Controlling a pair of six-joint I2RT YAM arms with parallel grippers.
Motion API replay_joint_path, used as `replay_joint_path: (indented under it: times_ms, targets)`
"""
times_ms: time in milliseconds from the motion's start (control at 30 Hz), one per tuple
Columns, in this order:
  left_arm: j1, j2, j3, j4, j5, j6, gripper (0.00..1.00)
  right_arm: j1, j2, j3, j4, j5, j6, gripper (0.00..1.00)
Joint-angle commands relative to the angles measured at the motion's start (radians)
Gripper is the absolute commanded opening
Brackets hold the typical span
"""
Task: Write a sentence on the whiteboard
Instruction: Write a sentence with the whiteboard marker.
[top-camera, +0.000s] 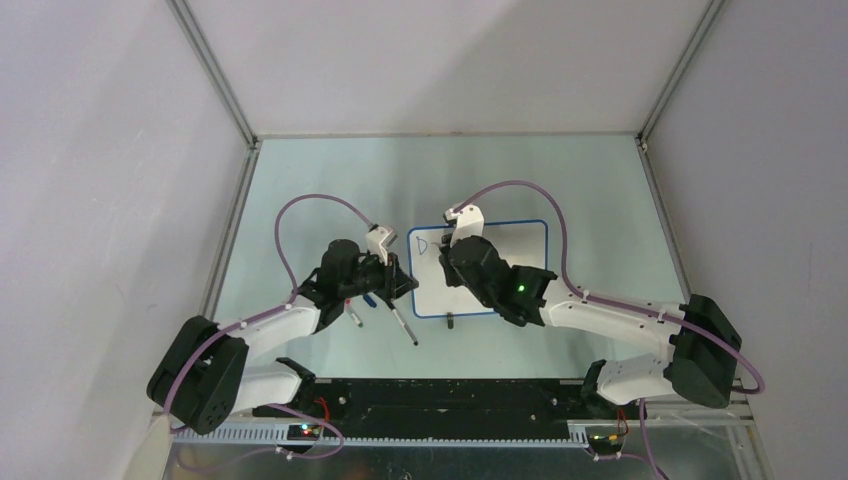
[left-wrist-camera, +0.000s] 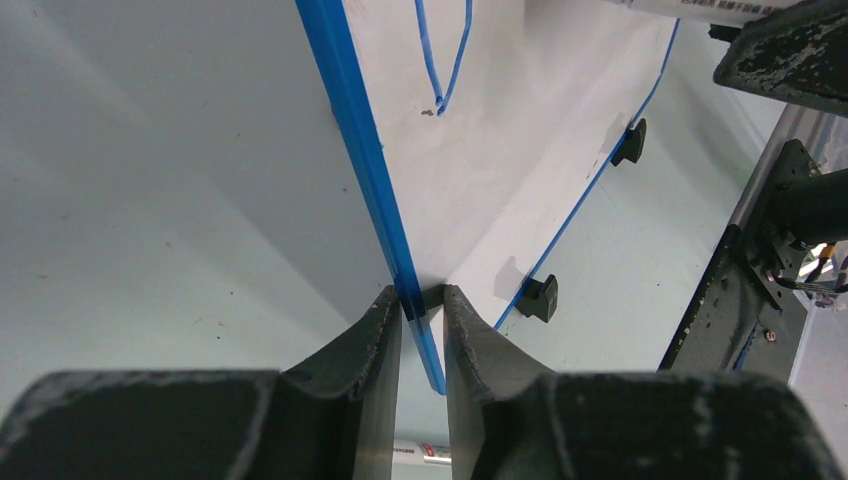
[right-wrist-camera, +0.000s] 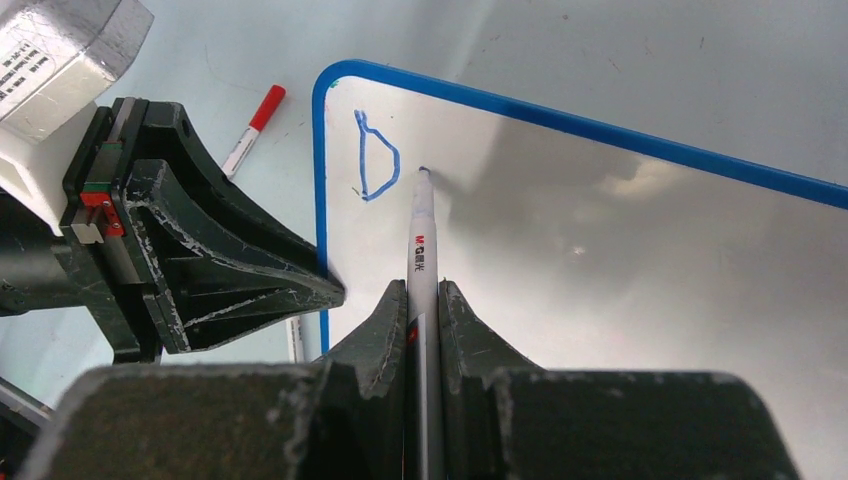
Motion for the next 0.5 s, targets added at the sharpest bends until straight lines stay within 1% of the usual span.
replay_joint_path:
  times_ms: [0, 467]
  targets:
    - [0.003, -0.023, 0.021, 0.013, -0.012, 0.03, 0.25, -0.009, 0.004, 0.044, -0.019, 0.002, 0.022, 0.0]
    - [0.002, -0.027, 0.019, 0.01, -0.012, 0.03, 0.25, -0.012, 0.0, 0.052, -0.06, -0.026, 0.026, 0.0]
